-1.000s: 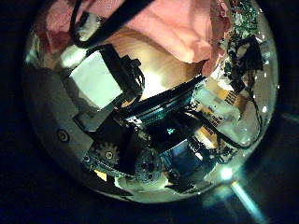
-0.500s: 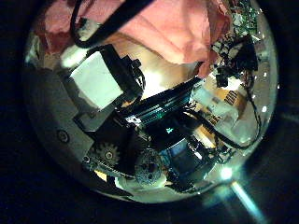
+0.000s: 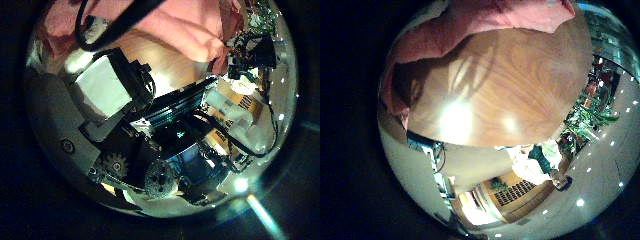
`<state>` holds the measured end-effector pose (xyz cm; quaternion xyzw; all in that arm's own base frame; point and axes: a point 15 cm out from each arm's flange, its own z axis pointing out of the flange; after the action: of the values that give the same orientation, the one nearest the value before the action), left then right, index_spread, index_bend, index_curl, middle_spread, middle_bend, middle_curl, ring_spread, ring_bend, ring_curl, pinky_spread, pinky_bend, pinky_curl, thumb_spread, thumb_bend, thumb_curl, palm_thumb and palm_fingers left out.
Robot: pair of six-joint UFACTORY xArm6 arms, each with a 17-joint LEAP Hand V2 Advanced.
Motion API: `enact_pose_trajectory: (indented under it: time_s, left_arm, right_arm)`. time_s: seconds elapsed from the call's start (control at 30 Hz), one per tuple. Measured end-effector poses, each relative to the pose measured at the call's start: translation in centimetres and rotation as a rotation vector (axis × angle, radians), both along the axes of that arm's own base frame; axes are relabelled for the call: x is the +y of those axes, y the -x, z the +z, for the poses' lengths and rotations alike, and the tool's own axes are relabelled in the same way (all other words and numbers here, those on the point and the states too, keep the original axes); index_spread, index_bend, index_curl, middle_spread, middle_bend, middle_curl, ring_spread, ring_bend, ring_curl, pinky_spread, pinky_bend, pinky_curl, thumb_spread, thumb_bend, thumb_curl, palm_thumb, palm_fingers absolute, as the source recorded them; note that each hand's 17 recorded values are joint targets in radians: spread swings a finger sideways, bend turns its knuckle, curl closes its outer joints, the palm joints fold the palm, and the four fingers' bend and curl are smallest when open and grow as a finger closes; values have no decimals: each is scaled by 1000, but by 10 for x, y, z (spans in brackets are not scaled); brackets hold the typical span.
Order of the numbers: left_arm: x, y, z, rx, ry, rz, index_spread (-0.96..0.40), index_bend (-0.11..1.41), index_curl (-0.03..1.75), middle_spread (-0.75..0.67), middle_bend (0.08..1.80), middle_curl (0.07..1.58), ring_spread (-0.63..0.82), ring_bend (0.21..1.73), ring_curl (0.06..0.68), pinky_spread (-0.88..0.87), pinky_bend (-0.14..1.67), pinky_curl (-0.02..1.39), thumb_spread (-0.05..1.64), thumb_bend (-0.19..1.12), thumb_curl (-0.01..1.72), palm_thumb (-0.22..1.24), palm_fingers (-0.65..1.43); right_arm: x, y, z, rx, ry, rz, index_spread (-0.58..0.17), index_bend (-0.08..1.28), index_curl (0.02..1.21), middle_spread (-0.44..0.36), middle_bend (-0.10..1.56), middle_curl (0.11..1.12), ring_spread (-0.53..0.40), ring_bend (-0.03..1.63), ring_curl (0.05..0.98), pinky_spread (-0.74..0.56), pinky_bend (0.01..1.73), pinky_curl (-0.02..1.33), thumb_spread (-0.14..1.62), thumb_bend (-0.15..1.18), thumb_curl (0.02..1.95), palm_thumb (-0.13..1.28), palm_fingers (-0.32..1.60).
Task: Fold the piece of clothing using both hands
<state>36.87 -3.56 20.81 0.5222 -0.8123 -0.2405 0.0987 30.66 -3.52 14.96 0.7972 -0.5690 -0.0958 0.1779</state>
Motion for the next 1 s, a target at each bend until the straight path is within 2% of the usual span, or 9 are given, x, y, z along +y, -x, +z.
enact_pose_trajectory:
  time_s: [0.2, 0.4, 0.6, 0.83, 1.0]
  left_arm:
    - [3, 10, 9, 38, 30, 0, -556, 169, 1604, -629, 884, 1056, -475, 1281, 511, -651, 1029, 688, 1155, -8, 723, 726, 1049]
    - [4, 12, 14, 36, 33, -4, -536, 169, 1611, -629, 882, 1055, -475, 1282, 512, -658, 1019, 690, 1155, -8, 723, 726, 1048]
    - [4, 13, 20, 29, 42, -14, -516, 168, 1617, -629, 881, 1055, -475, 1281, 512, -663, 1013, 694, 1155, -8, 723, 726, 1048]
    - [13, 25, 36, 37, 54, -18, -494, 168, 1624, -629, 881, 1055, -474, 1277, 511, -667, 1008, 699, 1150, -8, 726, 730, 1049]
    - [18, 38, 56, 44, 67, -21, -480, 168, 1628, -629, 878, 1053, -473, 1276, 510, -672, 1005, 701, 1149, -9, 727, 728, 1050]
  right_arm:
    - [-5, -3, 30, -69, -6, -28, -395, 936, 871, -236, 1140, 903, -262, 1339, 699, -248, 1326, 702, 1138, -8, 537, 1000, 1021]
    - [-7, -8, 55, -150, -11, -41, -383, 944, 920, -218, 1169, 923, -252, 1361, 731, -230, 1344, 754, 1167, -10, 562, 990, 985]
    - [-5, -9, 63, -174, -18, -46, -376, 944, 955, -206, 1193, 934, -252, 1367, 752, -219, 1350, 795, 1188, -9, 579, 981, 972]
    - [-3, 3, 91, -209, -27, -60, -372, 943, 983, -196, 1201, 937, -253, 1374, 769, -219, 1340, 833, 1197, -9, 595, 976, 966]
    - [6, 9, 128, -261, -61, -81, -371, 941, 999, -192, 1197, 935, -254, 1371, 774, -221, 1330, 849, 1194, -9, 608, 973, 983]
